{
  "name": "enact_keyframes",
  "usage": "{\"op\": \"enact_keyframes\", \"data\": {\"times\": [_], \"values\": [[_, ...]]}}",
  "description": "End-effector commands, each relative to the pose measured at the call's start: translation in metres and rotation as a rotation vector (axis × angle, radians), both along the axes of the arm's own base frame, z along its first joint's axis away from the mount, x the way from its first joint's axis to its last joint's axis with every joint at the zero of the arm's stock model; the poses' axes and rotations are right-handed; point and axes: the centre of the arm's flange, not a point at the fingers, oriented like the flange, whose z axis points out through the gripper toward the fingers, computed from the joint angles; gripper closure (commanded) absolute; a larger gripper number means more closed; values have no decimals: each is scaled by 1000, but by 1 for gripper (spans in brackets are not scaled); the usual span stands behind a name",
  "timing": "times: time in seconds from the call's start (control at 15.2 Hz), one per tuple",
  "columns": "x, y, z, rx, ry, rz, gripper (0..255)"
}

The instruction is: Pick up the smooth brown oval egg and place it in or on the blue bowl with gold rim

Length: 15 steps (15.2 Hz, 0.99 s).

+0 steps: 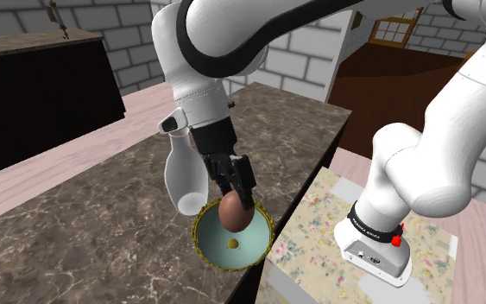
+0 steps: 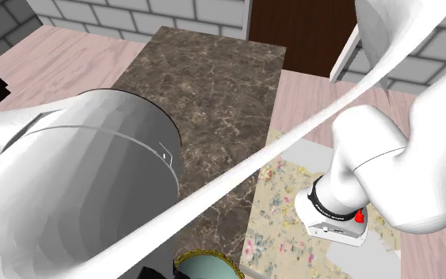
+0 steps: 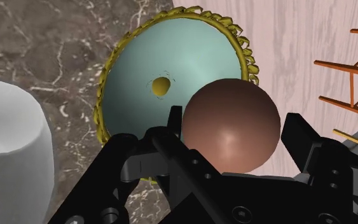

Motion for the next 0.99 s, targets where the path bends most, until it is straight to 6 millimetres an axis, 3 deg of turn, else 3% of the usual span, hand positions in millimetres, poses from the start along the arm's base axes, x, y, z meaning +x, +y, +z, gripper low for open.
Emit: {"op": "enact_keyframes", "data": {"times": [0.0,0.59,0.66,0.92], "values": [[0,-1,-12,0,0,0,255],[0,-1,-19,0,0,0,255],[0,-1,-19,0,0,0,0],[0,-1,-19,0,0,0,0]]}}
